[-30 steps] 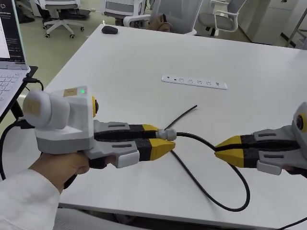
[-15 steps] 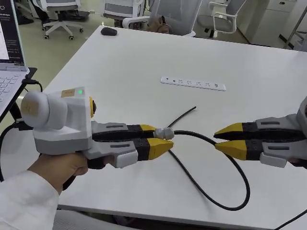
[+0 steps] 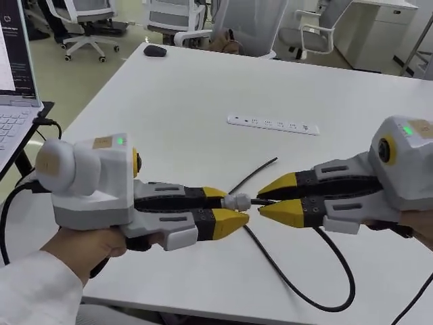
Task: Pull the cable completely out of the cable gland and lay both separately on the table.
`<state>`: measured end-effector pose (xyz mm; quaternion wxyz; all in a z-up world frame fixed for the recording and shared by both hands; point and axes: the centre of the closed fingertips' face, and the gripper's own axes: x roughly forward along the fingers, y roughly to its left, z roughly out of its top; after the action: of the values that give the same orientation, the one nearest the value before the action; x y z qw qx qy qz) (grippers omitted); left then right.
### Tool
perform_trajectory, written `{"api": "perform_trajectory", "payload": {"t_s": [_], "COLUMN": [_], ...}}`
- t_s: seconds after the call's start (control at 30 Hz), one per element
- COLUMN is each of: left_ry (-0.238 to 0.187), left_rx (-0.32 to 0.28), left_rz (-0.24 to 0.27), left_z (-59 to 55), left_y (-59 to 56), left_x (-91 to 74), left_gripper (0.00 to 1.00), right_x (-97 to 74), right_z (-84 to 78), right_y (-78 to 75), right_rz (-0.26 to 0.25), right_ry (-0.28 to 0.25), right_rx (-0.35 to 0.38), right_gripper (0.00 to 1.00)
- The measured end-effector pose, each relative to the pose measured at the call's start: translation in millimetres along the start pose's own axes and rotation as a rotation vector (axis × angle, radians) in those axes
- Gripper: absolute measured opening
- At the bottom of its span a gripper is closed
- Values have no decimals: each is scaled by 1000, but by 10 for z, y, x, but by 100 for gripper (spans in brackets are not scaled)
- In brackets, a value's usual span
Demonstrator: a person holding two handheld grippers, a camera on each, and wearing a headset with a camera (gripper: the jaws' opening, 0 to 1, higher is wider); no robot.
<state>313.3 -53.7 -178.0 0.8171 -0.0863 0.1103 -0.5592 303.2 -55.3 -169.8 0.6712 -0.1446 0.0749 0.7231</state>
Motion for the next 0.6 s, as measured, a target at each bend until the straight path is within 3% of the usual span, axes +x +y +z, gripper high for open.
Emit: {"api": "perform_trajectory", "payload": {"t_s": [0.13,0.6], "left_ry": [-17,-8], "left_rx": [-11,7], "left_rz": [4,39], "left_z": [30,27], "left_y": [22,79], "left_x": [-19,-47], "left_gripper": [16,16], "right_x": [-7,-15], "right_z": [26,-63], "right_y": [-17,-66], "right_rz": [5,-6], "right_ry": [-26,13], "right_rx": [9,4], "right_gripper": [3,3]}}
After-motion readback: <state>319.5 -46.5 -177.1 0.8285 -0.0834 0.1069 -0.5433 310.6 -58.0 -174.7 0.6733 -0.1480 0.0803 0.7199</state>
